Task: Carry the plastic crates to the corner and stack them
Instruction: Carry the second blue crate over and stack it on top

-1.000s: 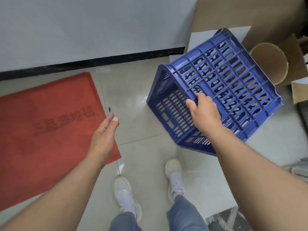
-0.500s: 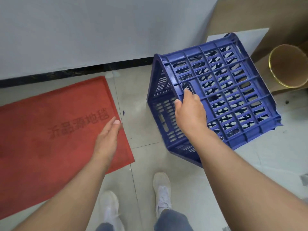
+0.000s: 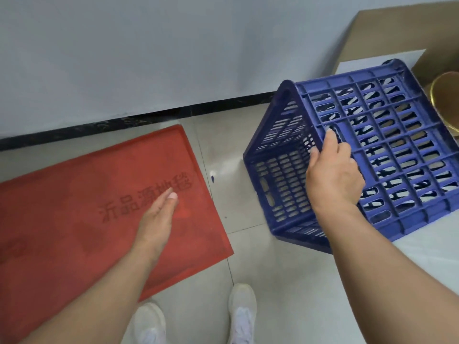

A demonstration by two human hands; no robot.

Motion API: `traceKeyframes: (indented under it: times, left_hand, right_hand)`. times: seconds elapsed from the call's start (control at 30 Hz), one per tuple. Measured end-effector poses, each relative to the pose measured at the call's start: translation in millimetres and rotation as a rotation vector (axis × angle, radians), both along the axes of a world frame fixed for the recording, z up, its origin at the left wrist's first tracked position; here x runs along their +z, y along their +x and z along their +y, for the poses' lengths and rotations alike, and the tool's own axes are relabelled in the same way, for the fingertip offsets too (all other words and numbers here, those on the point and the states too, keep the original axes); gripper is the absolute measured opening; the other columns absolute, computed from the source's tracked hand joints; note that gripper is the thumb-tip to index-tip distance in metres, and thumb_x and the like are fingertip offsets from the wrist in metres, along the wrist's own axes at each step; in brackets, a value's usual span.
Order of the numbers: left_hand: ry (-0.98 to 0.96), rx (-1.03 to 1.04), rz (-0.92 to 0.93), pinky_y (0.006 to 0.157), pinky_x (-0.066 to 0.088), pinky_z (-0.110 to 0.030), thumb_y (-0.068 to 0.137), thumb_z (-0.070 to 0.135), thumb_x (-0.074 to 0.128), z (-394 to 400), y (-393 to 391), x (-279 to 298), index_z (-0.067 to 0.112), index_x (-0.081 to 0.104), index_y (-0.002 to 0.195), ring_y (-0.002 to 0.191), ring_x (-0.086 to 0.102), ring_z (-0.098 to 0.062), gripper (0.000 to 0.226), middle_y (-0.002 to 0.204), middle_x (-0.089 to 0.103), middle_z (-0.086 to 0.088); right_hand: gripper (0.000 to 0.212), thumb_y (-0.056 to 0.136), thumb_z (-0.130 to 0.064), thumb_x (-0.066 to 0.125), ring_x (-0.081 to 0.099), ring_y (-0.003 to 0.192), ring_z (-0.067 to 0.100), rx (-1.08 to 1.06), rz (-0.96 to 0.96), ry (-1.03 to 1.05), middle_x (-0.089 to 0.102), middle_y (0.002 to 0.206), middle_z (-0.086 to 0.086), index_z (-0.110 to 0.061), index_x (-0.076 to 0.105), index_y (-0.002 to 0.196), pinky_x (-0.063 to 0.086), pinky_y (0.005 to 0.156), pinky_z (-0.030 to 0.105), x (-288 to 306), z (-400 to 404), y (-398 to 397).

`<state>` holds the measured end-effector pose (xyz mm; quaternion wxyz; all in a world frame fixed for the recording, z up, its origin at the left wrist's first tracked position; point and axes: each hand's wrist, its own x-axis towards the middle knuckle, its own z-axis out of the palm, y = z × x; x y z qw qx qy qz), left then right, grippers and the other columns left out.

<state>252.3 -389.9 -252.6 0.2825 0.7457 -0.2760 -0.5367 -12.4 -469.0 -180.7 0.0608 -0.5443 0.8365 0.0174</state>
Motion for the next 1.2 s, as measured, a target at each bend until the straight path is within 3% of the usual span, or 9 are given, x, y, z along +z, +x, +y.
traceKeyframes:
  times: [0.43,0.6,0.67,0.73,0.83,0.9,0.97,1.1,1.2]
  left_hand:
    - [0.006,0.004,0.072,0.112,0.032,-0.045,0.095,0.044,0.044,-5,9,-17,0.033,0.047,0.136,0.131,0.045,-0.016,0.043,0.14,0.053,0.0]
    - [0.001,0.066,0.023,0.114,0.028,-0.039,0.098,0.032,0.043,-9,36,-8,0.021,0.041,0.142,0.134,0.041,-0.018,0.046,0.147,0.044,-0.003]
    - [0.02,0.044,-0.06,0.112,0.023,-0.028,0.099,0.029,0.04,-9,50,-6,0.012,0.033,0.146,0.139,0.034,-0.02,0.051,0.152,0.036,-0.007]
    - [0.072,0.075,-0.132,0.11,0.019,-0.024,0.1,0.031,0.038,-8,72,-10,0.008,0.022,0.15,0.144,0.025,-0.022,0.058,0.157,0.025,-0.011]
    - [0.189,0.251,-0.197,0.111,0.021,-0.033,0.099,0.038,0.038,-3,115,-15,0.006,0.019,0.15,0.143,0.026,-0.031,0.064,0.156,0.025,-0.017]
    - [0.223,0.404,-0.141,0.103,0.038,-0.042,0.098,0.04,0.04,5,146,-17,0.003,0.041,0.139,0.126,0.048,-0.037,0.055,0.14,0.047,-0.022]
    - [0.214,0.491,-0.071,0.08,0.047,-0.04,0.098,0.038,0.042,13,177,-17,0.004,0.057,0.119,0.096,0.059,-0.033,0.043,0.11,0.061,-0.018]
    - [0.097,0.57,-0.163,0.069,0.048,-0.036,0.097,0.036,0.046,32,231,-16,0.01,0.061,0.085,0.073,0.057,-0.029,0.031,0.079,0.061,-0.011]
    - [0.048,0.631,-0.228,0.056,0.043,-0.029,0.096,0.034,0.048,47,263,-13,0.017,0.054,0.075,0.062,0.053,-0.023,0.028,0.07,0.056,-0.005]
  right_hand:
    - [0.047,0.102,-0.035,0.029,0.053,0.111,0.041,0.042,-0.023,-0.022,0.045,0.138,0.014,-0.014,0.027,0.144,0.028,0.072,0.039,28,-14,29]
    - [0.039,0.099,-0.039,0.037,0.054,0.106,0.046,0.049,-0.089,-0.1,0.059,0.118,0.025,-0.009,0.048,0.122,0.039,0.081,0.046,67,-18,35]
    - [0.037,0.097,-0.039,0.042,0.055,0.097,0.043,0.057,-0.171,-0.153,0.063,0.106,0.028,-0.009,0.057,0.111,0.041,0.079,0.043,81,-18,37]
    - [0.032,0.093,-0.037,0.05,0.059,0.072,0.03,0.054,-0.38,-0.185,0.068,0.076,0.016,-0.007,0.063,0.093,0.044,0.061,0.031,86,-20,36]
    - [0.03,0.088,-0.033,0.056,0.047,0.033,0.015,-0.068,-0.703,-0.21,0.056,0.042,0.008,-0.006,0.062,0.075,0.033,0.032,0.019,78,-22,37]
    - [0.031,0.091,-0.029,0.055,0.042,0.027,0.01,-0.124,-0.821,-0.196,0.053,0.04,0.008,-0.006,0.061,0.071,0.03,0.029,0.015,65,-21,47]
    - [0.027,0.094,-0.025,0.053,0.044,0.027,0.007,-0.135,-0.9,-0.173,0.059,0.054,0.006,-0.012,0.059,0.071,0.033,0.029,0.015,50,-19,66]
    - [0.023,0.098,-0.021,0.046,0.054,0.034,0.006,-0.141,-0.945,-0.077,0.06,0.075,0.005,-0.016,0.053,0.076,0.041,0.032,0.021,20,-14,110]
    - [0.019,0.096,-0.019,0.044,0.062,0.048,0.019,-0.142,-0.893,0.013,0.058,0.079,0.009,-0.007,0.052,0.084,0.051,0.049,0.034,-1,-11,150]
